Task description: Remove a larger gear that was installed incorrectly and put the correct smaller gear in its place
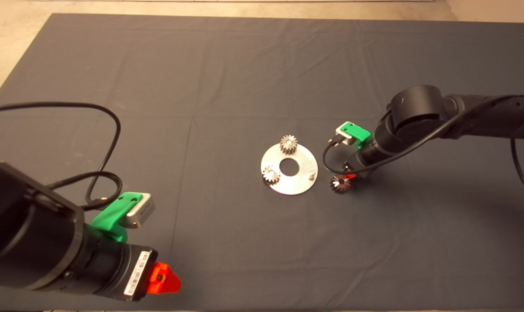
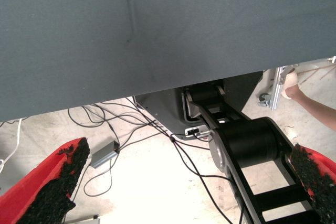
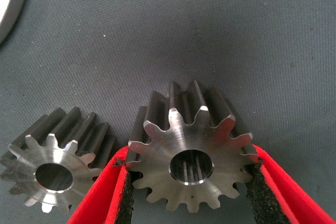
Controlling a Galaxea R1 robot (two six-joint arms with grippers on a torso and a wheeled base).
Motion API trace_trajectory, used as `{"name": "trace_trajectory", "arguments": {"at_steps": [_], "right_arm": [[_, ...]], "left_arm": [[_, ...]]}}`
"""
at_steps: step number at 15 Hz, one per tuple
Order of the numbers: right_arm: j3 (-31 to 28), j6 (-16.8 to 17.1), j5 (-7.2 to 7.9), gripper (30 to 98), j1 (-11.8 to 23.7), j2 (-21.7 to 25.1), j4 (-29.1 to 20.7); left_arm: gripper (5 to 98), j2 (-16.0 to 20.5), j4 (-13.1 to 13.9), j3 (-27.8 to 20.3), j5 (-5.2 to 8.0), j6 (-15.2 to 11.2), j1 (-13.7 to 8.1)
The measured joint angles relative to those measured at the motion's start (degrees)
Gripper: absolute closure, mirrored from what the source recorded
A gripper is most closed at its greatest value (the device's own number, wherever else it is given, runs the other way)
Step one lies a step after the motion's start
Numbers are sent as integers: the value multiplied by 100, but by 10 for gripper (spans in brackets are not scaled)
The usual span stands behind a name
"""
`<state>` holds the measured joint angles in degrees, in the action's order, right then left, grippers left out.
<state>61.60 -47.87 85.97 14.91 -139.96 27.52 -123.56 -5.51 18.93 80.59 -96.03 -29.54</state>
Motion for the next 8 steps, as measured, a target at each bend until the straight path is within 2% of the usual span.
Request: {"name": "trace_trajectory", "arguments": {"at_steps": [4, 8], "right_arm": [[-2, 0, -69, 806, 0, 137, 0], [-5, -2, -39, 779, 0, 239, 1]], "left_arm": [[54, 5, 2, 0, 2, 0, 0], [54, 5, 2, 0, 2, 0, 0]]}}
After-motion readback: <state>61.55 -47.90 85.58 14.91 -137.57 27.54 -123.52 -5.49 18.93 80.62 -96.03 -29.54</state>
